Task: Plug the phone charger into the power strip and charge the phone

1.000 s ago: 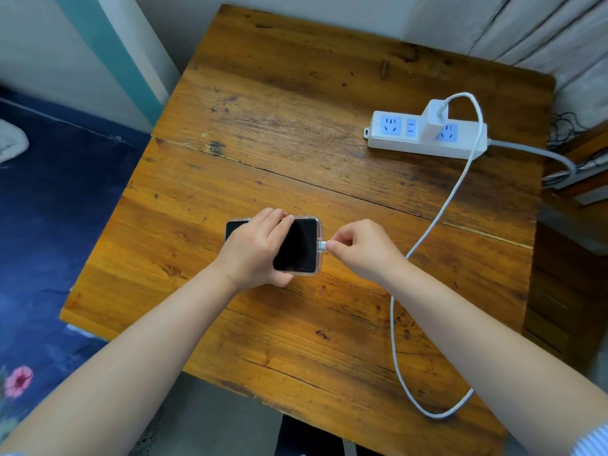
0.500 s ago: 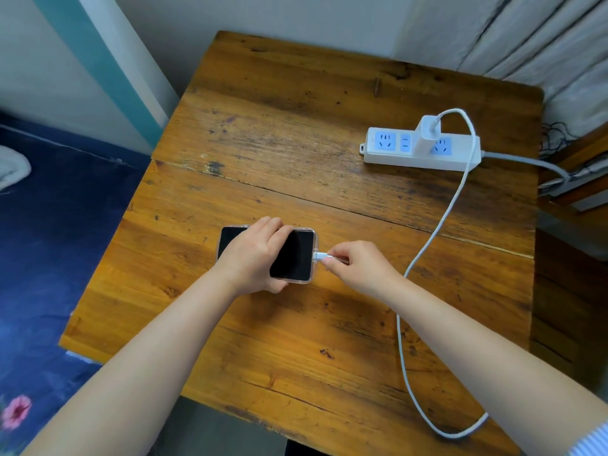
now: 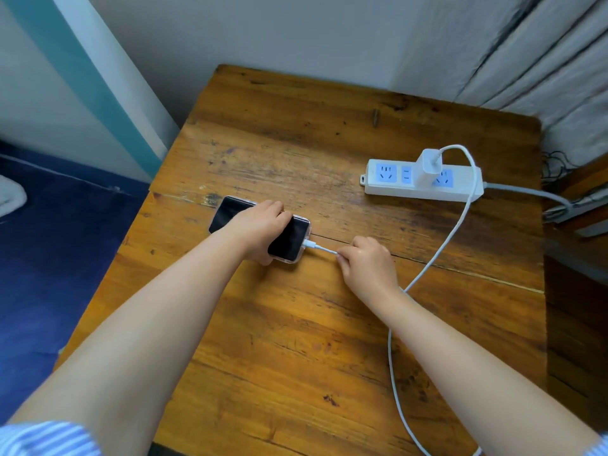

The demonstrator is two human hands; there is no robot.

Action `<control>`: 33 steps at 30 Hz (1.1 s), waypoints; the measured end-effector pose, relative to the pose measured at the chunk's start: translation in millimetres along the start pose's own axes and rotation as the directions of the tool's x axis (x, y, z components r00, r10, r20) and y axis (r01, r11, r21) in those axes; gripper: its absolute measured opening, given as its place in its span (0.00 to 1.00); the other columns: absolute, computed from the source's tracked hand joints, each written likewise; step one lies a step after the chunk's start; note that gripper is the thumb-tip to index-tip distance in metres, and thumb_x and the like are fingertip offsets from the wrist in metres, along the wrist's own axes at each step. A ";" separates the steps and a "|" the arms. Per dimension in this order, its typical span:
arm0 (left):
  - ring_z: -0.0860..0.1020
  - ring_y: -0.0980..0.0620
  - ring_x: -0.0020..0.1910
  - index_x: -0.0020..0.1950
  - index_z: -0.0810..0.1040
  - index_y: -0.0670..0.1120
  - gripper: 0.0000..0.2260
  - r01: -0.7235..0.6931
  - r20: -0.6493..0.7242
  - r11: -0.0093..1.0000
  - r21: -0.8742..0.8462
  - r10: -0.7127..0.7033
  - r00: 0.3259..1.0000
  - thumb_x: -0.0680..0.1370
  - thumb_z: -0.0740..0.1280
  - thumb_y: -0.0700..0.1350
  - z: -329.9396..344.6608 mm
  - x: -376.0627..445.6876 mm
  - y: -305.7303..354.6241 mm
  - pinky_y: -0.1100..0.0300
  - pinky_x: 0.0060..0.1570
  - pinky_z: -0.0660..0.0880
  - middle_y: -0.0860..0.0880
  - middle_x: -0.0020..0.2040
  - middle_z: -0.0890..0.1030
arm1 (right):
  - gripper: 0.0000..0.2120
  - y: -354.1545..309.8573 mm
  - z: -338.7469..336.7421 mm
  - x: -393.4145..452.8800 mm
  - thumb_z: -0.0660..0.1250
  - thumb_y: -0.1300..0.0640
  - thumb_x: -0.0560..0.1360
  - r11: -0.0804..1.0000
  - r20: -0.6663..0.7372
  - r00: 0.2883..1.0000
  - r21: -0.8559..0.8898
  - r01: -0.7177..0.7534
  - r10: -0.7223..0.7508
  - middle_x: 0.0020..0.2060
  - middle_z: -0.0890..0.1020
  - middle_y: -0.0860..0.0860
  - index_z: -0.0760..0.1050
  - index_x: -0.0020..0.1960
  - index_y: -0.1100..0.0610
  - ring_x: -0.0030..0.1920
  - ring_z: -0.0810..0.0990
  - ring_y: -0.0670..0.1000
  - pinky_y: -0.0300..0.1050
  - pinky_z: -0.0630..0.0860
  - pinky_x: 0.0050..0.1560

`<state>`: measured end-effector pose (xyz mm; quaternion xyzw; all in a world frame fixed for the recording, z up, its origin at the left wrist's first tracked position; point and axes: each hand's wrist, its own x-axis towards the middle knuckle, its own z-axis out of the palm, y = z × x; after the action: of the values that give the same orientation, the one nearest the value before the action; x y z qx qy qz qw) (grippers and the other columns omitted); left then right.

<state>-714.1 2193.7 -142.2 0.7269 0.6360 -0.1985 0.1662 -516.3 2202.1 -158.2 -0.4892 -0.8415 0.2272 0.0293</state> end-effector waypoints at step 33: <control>0.44 0.48 0.77 0.76 0.46 0.41 0.27 0.287 -0.166 0.836 -0.468 -0.402 0.901 0.82 0.50 0.51 100.6 -57.7 103.5 0.53 0.75 0.41 0.44 0.78 0.47 | 0.14 7.1 7.3 -22.6 0.65 0.71 0.70 0.989 -0.056 0.988 -0.012 0.146 -0.147 0.50 0.81 0.66 0.76 0.55 0.69 0.51 0.78 0.65 0.55 0.76 0.51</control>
<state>-625.8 2080.4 -201.6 0.5637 0.8011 0.0167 0.2005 -500.8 2183.5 -163.7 -0.4323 -0.8750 0.2071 0.0677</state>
